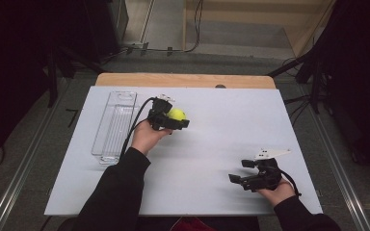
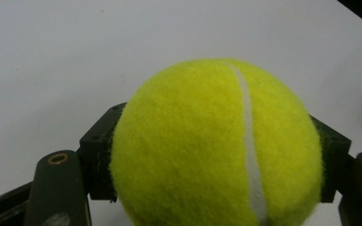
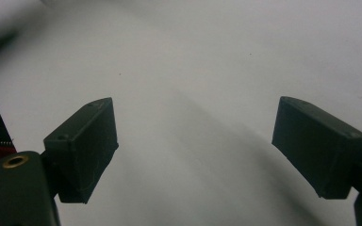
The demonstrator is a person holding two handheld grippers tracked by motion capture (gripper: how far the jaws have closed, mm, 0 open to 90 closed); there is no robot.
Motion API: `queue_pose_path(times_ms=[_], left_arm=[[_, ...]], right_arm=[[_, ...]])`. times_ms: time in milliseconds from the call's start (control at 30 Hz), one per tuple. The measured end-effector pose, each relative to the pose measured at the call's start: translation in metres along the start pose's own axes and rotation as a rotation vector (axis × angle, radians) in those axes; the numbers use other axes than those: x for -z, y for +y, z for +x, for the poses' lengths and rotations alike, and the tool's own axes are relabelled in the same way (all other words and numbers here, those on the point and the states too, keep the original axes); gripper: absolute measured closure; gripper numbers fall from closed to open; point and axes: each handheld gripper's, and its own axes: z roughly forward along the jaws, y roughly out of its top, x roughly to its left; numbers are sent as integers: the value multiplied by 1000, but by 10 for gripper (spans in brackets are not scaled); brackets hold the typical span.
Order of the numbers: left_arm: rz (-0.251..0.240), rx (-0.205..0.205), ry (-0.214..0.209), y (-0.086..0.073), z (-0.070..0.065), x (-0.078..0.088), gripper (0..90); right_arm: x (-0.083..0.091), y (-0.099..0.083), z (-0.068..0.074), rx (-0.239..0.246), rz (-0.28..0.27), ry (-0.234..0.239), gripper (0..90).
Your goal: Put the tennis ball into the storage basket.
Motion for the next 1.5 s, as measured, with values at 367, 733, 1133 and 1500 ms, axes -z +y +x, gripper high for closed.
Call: queue_pose_path(times_ms=[367, 733, 1133, 1500], left_arm=[[-3, 5, -23, 8, -1, 19, 260], [-35, 1, -11, 14, 1, 39, 260], [-27, 17, 1, 18, 1, 59, 260], [-30, 49, 23, 14, 16, 71, 260]], right_arm=[[-1, 0, 0, -1, -1, -4, 129], [0, 0, 0, -3, -2, -4, 128], [0, 0, 0, -9, -8, 2, 128], [1, 0, 0, -6, -12, 5, 128]])
